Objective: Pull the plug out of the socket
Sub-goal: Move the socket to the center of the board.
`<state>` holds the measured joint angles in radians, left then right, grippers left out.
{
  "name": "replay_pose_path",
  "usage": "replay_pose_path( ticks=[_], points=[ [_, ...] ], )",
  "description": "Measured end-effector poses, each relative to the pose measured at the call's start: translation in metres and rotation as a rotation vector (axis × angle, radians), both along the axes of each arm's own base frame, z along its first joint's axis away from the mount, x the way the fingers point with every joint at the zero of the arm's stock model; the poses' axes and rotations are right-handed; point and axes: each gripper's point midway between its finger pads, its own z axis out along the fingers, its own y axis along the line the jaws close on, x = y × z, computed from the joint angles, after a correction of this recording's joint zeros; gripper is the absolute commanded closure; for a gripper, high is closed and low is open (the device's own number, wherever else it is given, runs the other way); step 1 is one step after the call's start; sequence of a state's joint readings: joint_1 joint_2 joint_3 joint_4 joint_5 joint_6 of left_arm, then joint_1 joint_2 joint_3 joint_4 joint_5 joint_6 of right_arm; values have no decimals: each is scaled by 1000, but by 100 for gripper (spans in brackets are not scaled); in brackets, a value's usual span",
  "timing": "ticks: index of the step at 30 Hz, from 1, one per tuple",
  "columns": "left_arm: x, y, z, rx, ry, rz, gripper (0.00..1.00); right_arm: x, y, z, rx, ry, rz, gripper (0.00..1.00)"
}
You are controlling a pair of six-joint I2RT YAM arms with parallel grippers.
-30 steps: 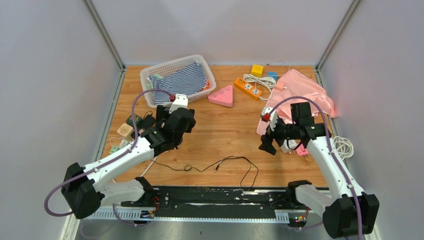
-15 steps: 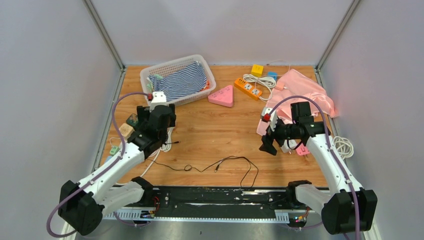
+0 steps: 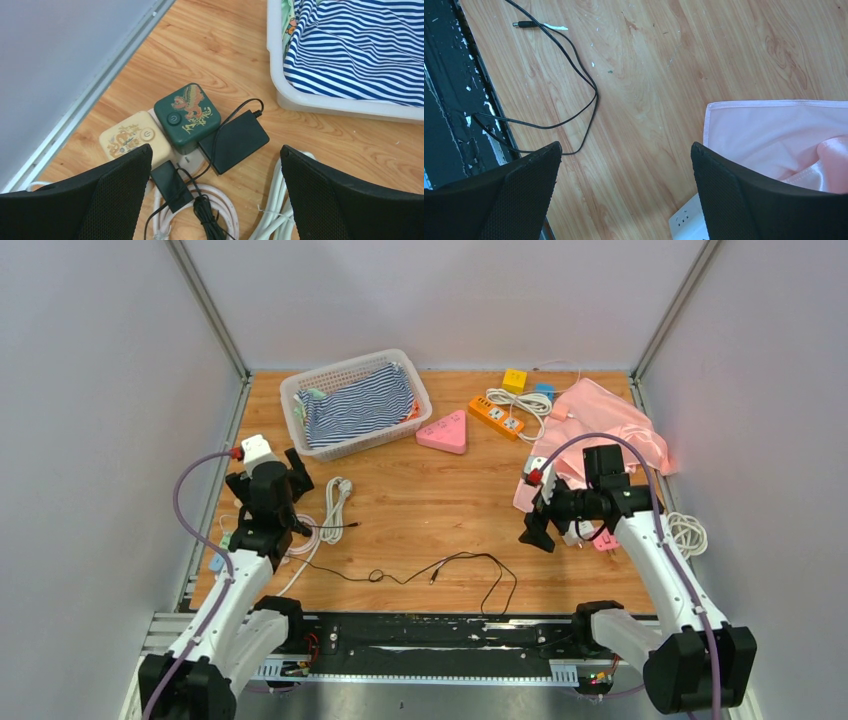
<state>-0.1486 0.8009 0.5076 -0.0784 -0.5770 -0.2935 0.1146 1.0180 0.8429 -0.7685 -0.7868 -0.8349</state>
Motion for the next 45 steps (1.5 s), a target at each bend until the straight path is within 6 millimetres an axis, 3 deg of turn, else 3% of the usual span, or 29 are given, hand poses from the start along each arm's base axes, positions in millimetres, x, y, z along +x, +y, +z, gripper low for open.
replay_pose_path(
  ticks=[10, 14, 23, 27, 34, 38, 45],
  points=[
    [15, 12, -34, -85, 83, 6, 0, -8, 13, -3, -68, -8, 69, 0],
    [22, 7, -40, -141, 92, -38, 0, -14, 21, -9, -113, 1, 108, 0],
    [28, -25, 7, -268, -4, -178, 1, -25, 33, -11, -159, -17, 170, 0],
    [14, -50, 6, -299, 31, -245, 2, -27, 35, -10, -171, -30, 178, 0],
    [-8, -146, 14, -239, 174, -503, 2, -30, 39, -11, -187, -40, 200, 0],
    [-17, -169, -24, -201, 326, -542, 2, -29, 38, -11, -195, -43, 193, 0],
    [-9, -161, -83, -118, 524, -481, 2, -26, 39, -15, -203, -33, 189, 0]
  ],
)
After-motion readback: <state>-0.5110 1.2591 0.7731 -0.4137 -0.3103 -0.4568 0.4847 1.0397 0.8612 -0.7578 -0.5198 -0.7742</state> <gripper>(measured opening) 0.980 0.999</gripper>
